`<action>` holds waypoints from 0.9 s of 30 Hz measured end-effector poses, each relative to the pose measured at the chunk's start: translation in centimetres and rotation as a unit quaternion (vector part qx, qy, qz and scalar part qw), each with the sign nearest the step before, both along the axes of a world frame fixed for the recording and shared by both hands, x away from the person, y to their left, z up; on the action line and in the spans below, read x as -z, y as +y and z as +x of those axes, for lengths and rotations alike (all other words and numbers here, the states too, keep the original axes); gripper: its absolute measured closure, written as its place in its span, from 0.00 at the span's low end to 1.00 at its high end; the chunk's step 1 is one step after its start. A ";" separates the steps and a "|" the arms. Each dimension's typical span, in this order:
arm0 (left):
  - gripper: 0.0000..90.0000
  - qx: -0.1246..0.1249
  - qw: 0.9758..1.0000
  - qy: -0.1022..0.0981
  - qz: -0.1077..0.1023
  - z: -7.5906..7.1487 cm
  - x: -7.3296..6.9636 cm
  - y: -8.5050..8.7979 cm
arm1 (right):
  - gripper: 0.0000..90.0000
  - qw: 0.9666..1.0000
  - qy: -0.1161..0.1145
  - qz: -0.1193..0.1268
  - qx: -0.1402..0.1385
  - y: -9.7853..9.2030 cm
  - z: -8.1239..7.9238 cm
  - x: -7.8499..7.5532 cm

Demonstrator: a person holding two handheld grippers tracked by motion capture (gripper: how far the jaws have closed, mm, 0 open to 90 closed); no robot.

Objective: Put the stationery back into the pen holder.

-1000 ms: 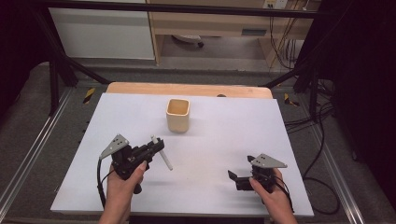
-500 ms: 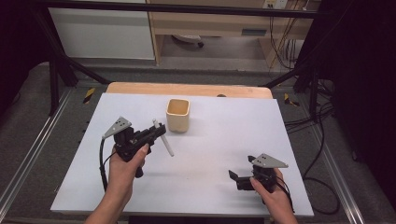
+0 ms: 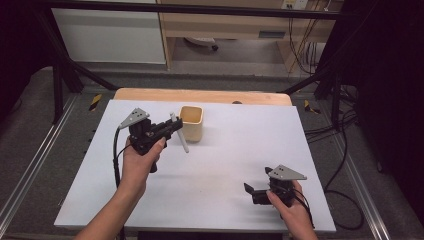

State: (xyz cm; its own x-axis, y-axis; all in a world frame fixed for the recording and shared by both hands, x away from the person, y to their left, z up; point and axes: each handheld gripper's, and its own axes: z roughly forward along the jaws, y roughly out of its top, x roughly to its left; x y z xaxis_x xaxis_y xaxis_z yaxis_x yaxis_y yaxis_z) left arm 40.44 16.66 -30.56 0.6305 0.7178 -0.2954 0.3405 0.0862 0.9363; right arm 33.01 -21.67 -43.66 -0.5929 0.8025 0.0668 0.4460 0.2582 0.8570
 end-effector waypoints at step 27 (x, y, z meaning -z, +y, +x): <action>0.87 -0.030 0.998 -0.038 0.032 5.6 -3.1 -2.1 | 0.03 1.000 0.010 -0.009 -0.004 0.4 -0.1 0.1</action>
State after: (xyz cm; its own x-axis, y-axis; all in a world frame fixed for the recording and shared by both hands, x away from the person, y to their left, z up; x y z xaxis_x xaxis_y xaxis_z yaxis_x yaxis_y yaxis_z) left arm 46.07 14.55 -27.47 0.6054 0.7704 -0.1997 0.2635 0.0428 0.9637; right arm 32.90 -21.25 -43.81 -0.5977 0.7991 0.0641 0.4606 0.2769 0.8433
